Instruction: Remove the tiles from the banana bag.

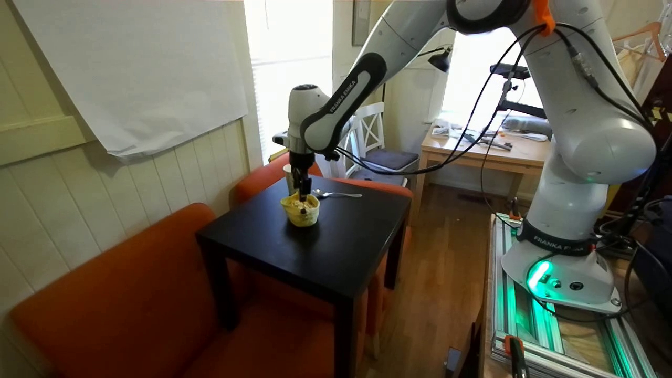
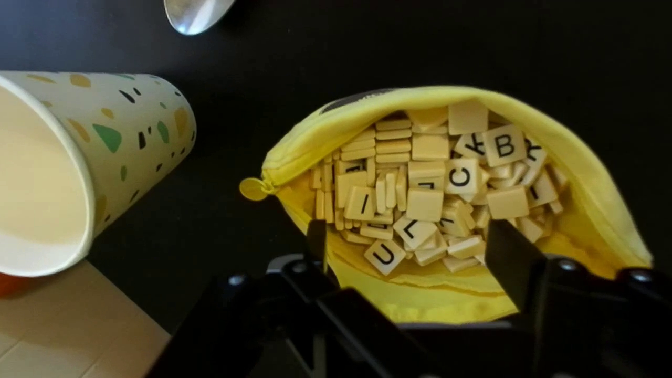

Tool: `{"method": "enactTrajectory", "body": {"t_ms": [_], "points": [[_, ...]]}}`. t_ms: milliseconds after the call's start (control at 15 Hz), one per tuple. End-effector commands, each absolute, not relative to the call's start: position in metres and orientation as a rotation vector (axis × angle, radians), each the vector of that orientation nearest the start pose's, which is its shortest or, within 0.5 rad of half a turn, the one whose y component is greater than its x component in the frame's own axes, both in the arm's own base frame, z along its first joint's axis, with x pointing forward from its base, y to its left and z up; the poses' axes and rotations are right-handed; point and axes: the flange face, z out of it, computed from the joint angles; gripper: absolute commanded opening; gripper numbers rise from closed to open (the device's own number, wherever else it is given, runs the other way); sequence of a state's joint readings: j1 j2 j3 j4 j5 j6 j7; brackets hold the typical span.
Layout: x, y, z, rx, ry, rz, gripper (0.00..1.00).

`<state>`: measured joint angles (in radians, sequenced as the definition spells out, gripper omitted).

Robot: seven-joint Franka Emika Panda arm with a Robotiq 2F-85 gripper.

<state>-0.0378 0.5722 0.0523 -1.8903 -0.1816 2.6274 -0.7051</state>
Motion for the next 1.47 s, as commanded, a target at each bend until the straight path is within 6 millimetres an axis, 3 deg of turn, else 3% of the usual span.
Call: {"method": "enactTrajectory", "body": {"t_ms": [0, 133, 267, 333, 533, 867, 1000, 1133, 1267, 1400], "points": [[0.656, 0.007, 0.200, -2.961, -1.417, -0.220, 0.76], [0.656, 0.005, 0.193, -2.962, -1.418, -0.216, 0.76], [0.657, 0.004, 0.186, -2.964, -1.418, -0.219, 0.70], [0.658, 0.004, 0.183, -2.964, -1.423, -0.217, 0.62], [0.659, 0.004, 0.176, -2.962, -1.430, -0.205, 0.55], [0.657, 0.002, 0.173, -2.960, -1.452, -0.168, 0.53], [0.656, 0.003, 0.175, -2.957, -1.462, -0.156, 0.59], [0.654, 0.003, 0.176, -2.953, -1.465, -0.143, 0.60], [0.653, 0.003, 0.176, -2.951, -1.468, -0.130, 0.53], [0.652, 0.004, 0.175, -2.946, -1.471, -0.113, 0.39]]}}
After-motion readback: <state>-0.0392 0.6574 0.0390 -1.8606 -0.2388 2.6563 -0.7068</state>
